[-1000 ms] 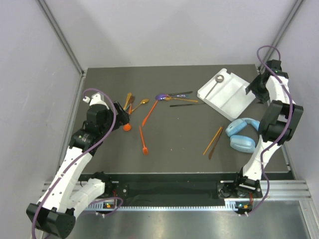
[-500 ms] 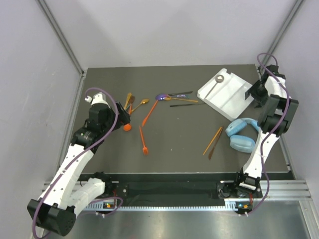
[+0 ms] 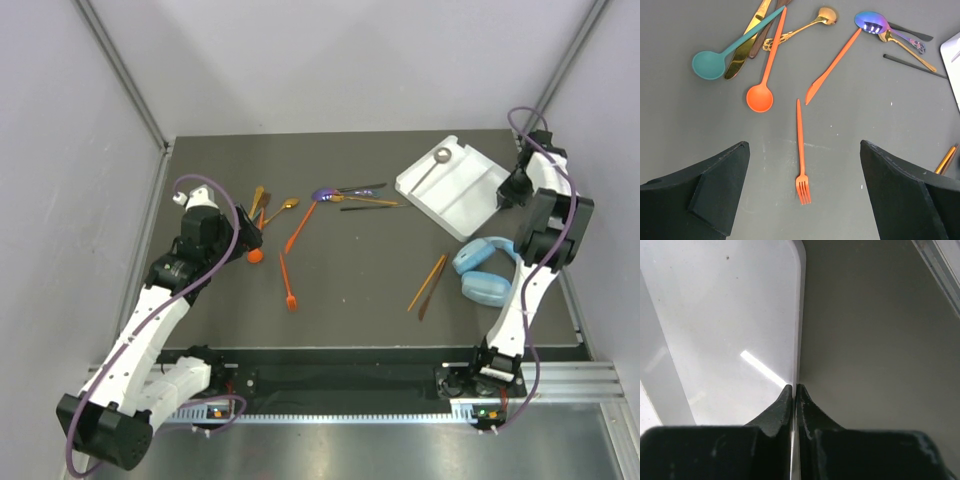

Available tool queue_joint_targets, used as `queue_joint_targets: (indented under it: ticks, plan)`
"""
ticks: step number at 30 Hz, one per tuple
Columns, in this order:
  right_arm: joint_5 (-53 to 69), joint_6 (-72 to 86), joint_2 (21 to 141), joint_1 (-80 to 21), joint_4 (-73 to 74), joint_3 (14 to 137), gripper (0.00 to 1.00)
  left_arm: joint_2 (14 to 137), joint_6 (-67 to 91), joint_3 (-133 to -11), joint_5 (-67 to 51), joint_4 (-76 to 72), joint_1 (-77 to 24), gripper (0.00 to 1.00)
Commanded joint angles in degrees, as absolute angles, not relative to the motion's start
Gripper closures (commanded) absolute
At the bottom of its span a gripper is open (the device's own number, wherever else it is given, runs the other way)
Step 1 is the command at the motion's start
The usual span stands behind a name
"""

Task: Sort the eating utensils into containers
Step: Pick up the drawer from the center of the board.

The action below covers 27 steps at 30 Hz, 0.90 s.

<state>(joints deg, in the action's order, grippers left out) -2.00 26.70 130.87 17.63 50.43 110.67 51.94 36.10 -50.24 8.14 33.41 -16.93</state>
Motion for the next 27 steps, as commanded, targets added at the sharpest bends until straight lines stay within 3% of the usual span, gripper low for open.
queue_joint_targets:
  ticks: [1, 10, 18, 23, 27]
  plan:
    - [-1.05, 23.65, 124.37, 14.33, 46.94, 113.46, 1.00, 51.68, 36.39, -50.45, 8.44, 30.94, -17.05, 0.04]
    - [2.81, 20.22, 120.76, 9.93, 51.06, 128.73, 1.00, 51.85, 36.47, -49.48, 8.44, 30.67, -17.05, 0.04]
    - [10.01, 19.78, 118.31, 6.86, 53.70, 133.85, 1.00, 52.12, 36.48, -48.87, 8.26, 30.32, -17.05, 0.05]
    - [10.54, 16.44, 113.48, 2.21, 53.71, 125.62, 1.00, 52.38, 36.30, -48.16, 8.70, 29.62, -16.96, 0.05]
    - [9.67, 14.77, 105.93, -4.47, 49.75, 110.08, 1.00, 53.70, 36.04, -48.08, 8.44, 28.39, -17.05, 0.05]
